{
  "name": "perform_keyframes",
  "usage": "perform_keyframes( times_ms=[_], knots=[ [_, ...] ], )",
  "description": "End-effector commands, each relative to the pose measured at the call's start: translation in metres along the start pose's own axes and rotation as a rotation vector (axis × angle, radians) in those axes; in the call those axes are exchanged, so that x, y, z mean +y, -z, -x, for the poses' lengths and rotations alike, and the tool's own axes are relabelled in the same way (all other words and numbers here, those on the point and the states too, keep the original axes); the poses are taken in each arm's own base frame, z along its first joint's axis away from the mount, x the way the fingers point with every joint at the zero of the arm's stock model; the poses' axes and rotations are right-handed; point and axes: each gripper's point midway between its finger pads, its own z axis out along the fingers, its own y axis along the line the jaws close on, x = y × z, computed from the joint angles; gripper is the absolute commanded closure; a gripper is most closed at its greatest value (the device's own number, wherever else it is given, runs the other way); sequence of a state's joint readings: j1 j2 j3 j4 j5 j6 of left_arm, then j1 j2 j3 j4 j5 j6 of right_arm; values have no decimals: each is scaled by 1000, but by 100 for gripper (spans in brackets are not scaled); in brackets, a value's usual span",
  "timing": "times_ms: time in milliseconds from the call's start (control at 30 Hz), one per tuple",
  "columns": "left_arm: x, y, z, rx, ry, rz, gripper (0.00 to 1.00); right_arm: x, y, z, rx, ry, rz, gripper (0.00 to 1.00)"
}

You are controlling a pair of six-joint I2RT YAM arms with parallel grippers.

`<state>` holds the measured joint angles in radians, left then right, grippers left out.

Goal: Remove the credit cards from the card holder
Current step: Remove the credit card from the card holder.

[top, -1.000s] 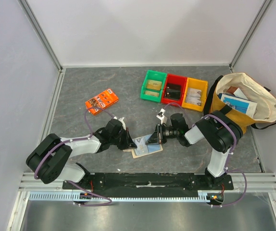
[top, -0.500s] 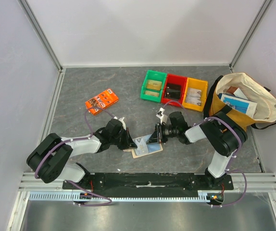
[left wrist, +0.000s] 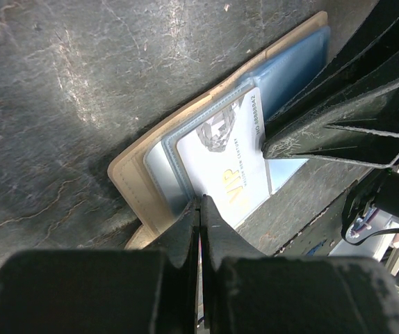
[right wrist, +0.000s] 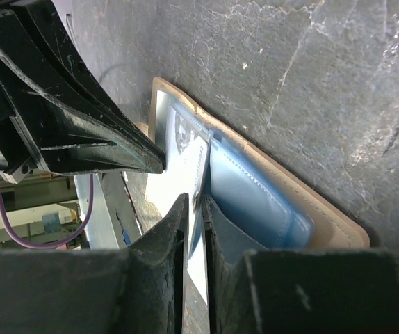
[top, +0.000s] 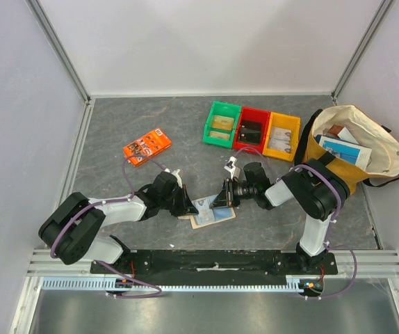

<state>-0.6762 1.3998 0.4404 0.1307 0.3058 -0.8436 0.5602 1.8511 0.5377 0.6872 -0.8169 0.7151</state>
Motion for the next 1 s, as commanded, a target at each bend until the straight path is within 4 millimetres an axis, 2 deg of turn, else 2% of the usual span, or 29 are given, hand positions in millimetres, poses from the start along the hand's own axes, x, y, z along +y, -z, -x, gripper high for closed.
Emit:
perform_keyframes(
  times_ms=[0,200,800,967],
  knots=[
    [15,-6,-10,32,0,57,98,0,-4,-1,0,5,19,83],
    [18,-6,-12,32,6,60,98,0,-3,-3,8,5,25,100],
    [24,-4,-16,35,10,75,98,-13,23,5,-17,-11,-32,100],
    [15,-2,-11,26,-2,50,98,-11,23,6,-13,-10,-19,98]
  ],
)
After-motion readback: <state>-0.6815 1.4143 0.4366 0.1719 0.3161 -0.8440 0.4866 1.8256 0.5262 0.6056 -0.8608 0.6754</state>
